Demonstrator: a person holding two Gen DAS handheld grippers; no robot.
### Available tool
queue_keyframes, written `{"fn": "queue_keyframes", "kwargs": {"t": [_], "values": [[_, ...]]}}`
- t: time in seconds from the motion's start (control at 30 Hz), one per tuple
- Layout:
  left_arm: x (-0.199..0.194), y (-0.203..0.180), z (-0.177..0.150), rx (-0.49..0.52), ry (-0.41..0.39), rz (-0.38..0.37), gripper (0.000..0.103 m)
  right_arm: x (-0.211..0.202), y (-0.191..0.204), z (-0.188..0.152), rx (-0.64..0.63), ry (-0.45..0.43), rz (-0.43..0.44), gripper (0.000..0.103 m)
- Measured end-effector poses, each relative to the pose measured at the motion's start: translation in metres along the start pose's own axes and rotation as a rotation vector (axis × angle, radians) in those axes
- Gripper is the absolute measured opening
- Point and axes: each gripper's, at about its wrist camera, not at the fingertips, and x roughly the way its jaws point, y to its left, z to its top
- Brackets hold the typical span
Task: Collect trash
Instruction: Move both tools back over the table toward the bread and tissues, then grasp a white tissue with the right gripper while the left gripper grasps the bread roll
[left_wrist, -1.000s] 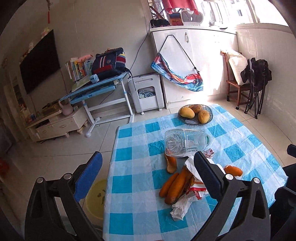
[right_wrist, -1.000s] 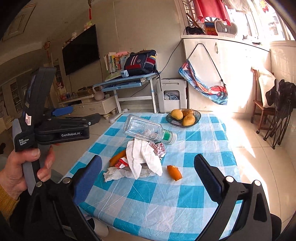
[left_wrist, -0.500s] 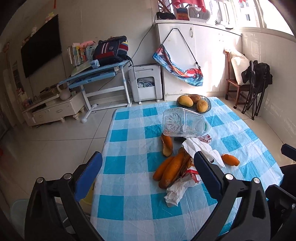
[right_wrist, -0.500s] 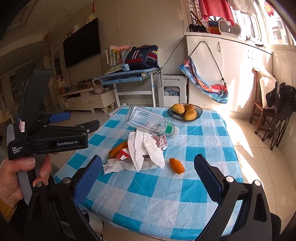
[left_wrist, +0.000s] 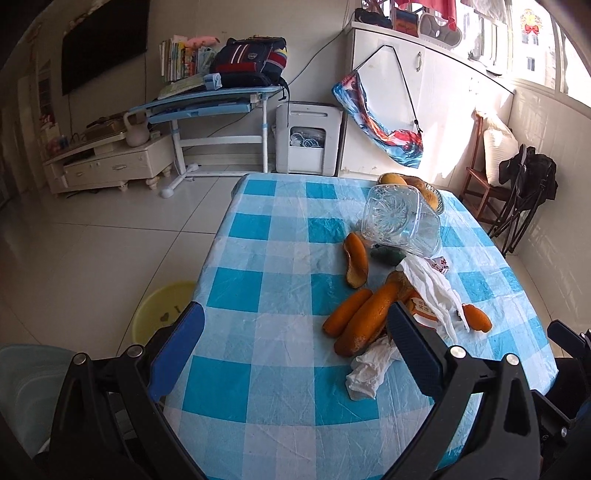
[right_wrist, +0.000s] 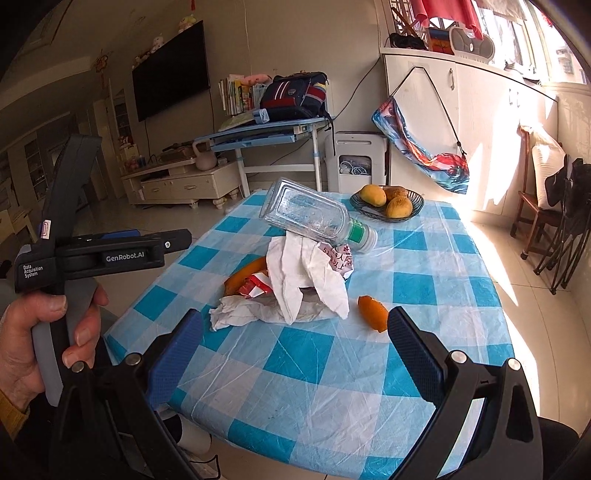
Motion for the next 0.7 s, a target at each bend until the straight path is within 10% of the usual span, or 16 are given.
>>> {"fn": "queue_keyframes", "kwargs": {"t": [0.57,0.7], "values": [[0.022,-0.004,-0.006,0.007,0.065,0.041,0.096,0.09,-0.012,0.035,0.032,0.081,0.069,0.092],[0.028,0.006,-0.005,-0.058,0.097,-0.012,0.096,0.108,-0.023,0.033,0.072,0.139,0.091,0.077]]}}
